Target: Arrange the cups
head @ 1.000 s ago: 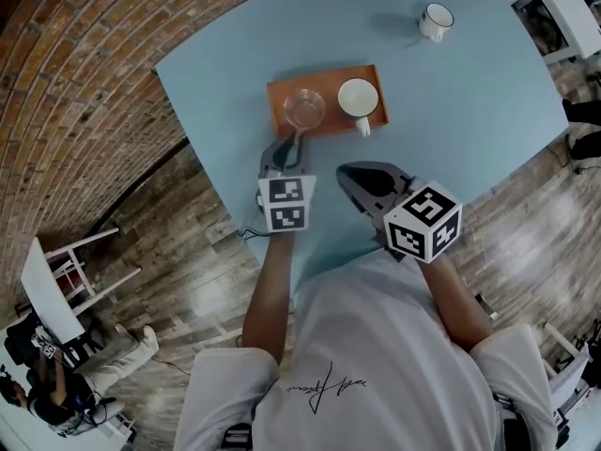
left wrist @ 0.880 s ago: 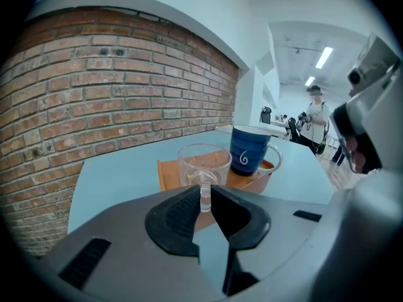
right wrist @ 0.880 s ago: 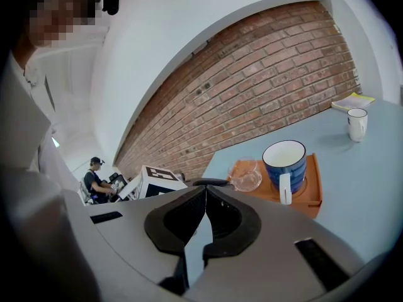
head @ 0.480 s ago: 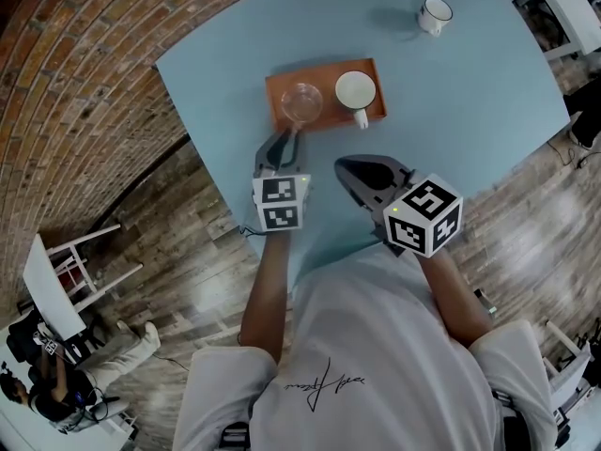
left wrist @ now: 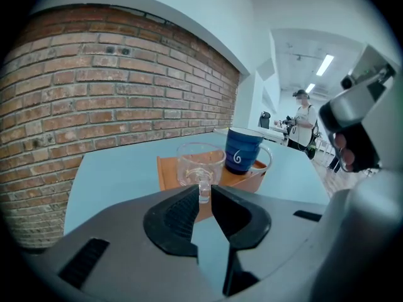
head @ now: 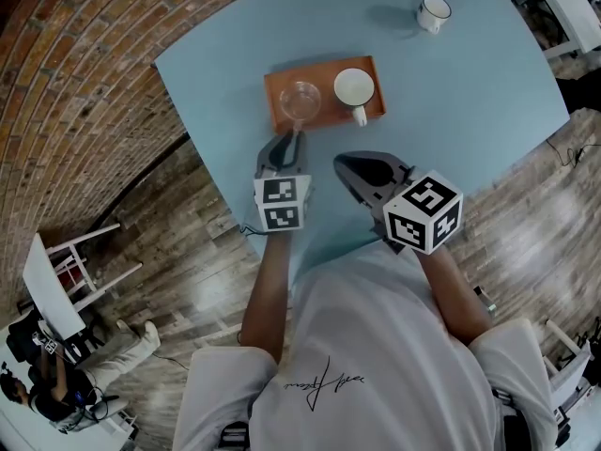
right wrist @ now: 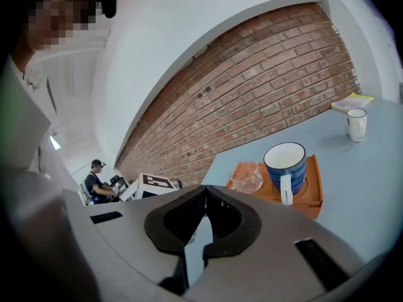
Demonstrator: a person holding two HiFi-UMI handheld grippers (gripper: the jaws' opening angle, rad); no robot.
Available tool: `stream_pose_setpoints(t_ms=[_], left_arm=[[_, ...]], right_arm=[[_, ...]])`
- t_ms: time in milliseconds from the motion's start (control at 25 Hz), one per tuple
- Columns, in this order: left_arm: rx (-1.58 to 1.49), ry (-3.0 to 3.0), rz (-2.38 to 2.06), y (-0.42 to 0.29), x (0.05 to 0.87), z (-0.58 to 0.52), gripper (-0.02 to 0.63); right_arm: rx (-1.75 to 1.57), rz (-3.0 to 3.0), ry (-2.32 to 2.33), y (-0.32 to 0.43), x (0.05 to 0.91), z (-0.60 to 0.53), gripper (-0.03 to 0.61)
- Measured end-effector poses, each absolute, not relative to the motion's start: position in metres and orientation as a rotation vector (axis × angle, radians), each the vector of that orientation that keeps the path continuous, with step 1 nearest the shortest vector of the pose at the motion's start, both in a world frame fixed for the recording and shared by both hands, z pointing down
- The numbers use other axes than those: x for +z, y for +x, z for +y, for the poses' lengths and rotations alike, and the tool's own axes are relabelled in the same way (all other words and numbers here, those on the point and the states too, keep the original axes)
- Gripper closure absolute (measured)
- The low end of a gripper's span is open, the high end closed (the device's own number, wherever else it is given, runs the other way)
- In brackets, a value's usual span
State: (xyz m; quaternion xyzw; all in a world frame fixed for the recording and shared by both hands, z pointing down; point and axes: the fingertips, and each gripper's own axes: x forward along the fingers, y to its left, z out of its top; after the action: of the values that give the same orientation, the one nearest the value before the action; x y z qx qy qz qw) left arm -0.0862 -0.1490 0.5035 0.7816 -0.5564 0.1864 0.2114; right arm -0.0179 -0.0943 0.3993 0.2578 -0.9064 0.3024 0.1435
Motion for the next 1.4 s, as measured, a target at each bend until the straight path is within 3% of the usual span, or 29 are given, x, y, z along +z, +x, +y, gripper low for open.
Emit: stream_pose_setpoints(t_ms=[1400], left_arm=[[0.480,2.135,-1.543,-0.065,0.505,-0.150,0.555]], right_arm=[[0.880,-2.617,0.763,-0.014,0.398,-0.096,0.556]])
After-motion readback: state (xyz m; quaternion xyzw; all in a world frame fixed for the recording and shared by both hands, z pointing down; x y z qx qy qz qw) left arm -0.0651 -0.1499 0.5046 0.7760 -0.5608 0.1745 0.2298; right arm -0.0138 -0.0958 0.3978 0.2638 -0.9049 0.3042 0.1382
